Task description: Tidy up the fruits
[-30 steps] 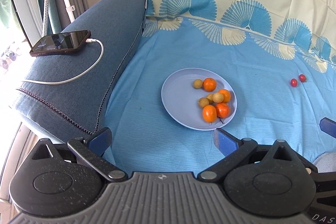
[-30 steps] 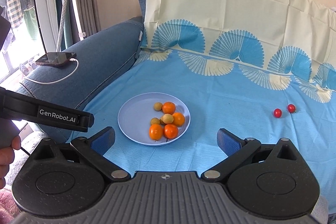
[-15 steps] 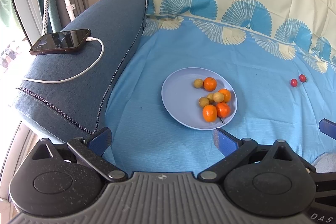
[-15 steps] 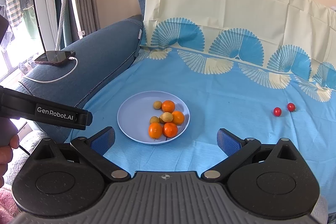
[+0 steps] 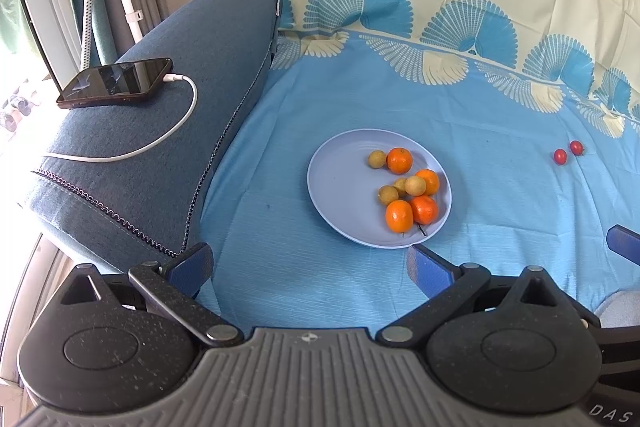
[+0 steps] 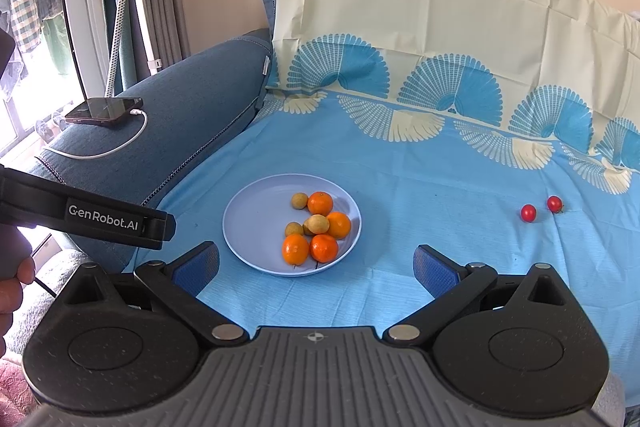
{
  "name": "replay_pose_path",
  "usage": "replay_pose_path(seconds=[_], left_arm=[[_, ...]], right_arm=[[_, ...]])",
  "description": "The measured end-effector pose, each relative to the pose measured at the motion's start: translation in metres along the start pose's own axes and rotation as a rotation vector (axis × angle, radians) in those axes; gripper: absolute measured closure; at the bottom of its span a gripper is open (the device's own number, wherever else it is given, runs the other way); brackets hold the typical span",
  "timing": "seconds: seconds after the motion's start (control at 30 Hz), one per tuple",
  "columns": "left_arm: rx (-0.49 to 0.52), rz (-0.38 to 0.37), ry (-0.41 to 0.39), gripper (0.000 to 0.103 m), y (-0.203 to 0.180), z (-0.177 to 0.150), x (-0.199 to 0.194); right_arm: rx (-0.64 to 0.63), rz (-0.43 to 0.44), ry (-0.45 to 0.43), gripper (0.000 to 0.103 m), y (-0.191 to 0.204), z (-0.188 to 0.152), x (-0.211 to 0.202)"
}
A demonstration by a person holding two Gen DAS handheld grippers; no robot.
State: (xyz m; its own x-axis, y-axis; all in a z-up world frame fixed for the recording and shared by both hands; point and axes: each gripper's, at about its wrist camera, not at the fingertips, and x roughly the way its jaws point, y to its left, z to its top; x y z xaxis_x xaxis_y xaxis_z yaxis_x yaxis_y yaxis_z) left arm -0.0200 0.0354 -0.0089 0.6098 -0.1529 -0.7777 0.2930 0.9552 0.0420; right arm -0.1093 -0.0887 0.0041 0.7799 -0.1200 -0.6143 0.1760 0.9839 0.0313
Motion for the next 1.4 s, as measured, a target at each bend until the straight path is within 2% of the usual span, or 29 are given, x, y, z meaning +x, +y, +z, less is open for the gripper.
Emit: replay_pose_path(seconds=[1.03, 1.4], left_arm=[[0.062, 0.003, 0.015, 0.000, -0.032, 0.018, 0.004], [0.112, -0.014, 0.019, 0.000, -0.063, 0.029, 0.013]], right_arm=[[0.149, -0.042, -0.007, 0.001, -0.048, -0.008, 0.005], [0.212, -0.118, -0.029, 0.001, -0.085, -0.011, 0.005]])
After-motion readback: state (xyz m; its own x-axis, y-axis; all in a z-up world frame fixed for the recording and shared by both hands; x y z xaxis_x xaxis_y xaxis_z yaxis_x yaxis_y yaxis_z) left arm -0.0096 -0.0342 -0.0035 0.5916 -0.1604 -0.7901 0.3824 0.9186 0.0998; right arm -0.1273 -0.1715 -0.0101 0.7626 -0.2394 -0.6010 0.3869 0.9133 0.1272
